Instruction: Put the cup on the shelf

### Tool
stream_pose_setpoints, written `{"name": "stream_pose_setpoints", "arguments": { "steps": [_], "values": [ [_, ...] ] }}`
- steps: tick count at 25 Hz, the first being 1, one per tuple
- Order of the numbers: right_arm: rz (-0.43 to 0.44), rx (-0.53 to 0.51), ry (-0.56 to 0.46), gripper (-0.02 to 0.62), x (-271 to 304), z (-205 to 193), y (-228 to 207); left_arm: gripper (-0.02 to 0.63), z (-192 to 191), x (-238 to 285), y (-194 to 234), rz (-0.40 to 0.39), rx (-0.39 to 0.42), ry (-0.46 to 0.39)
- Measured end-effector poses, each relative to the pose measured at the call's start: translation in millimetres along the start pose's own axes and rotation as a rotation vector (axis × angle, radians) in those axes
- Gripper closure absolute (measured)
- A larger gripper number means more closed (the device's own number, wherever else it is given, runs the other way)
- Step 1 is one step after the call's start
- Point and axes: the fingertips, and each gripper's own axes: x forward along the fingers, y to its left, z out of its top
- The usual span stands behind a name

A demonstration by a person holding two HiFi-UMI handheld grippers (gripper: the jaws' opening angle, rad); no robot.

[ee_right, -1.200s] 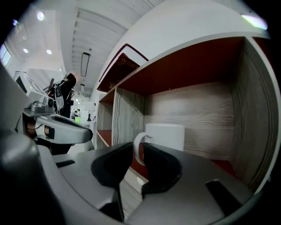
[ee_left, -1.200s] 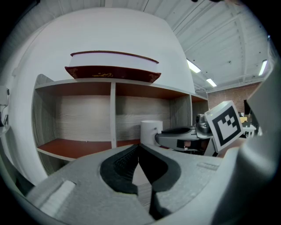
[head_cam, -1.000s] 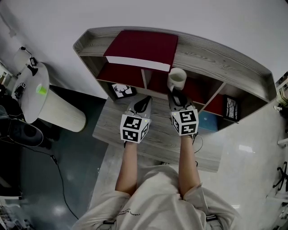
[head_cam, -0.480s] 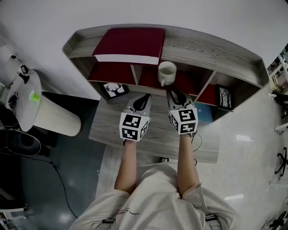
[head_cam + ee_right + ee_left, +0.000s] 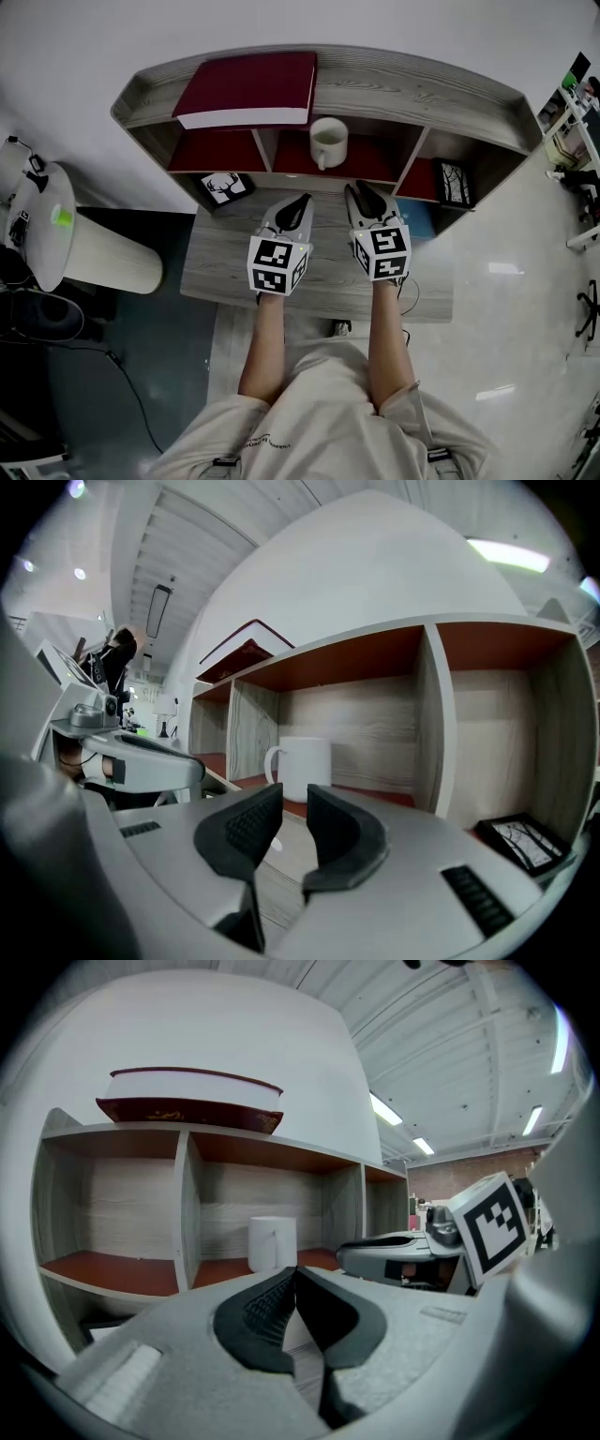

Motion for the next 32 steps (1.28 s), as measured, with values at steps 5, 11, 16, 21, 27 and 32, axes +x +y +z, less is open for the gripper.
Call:
{"name": "stream_pose_setpoints", "arguments": {
  "steps": [5,11,16,21,27,32],
  "values": [
    [-0.022,0.007,0.003,0.505,-12.8,-4.3,2.5,0.595,5.9,-12.1,-0.3,0.016,0.001,-0.022],
    [-0.037,0.01,0.0,0.508,-25.8,-6.5,13.3,0.596,1.4,-28.0,-3.4,0.018,-0.005,-0.028],
    [-0.062,0.009,-0.001,0.511,-37.4,-9.1,21.6,0.595,-1.4,-41.2,-7.4,0.002,0.001,-0.024],
    [-0.081,0.009,-0.003,0.525,-50.9,-11.3,29.0,0.595,-3.8,-54.5,-6.9,0.002,-0.007,-0.028],
    [-0.1,0.021,0.004,0.554,-69.8,-20.6,38.1,0.595,-11.7,-66.4,-15.4,-0.013,-0.022,-0.025],
    [-0.112,0.04,0.008,0.575,-87.6,-25.8,44.8,0.595,-16.6,-76.7,-24.7,-0.031,-0.032,-0.016]
  ]
}}
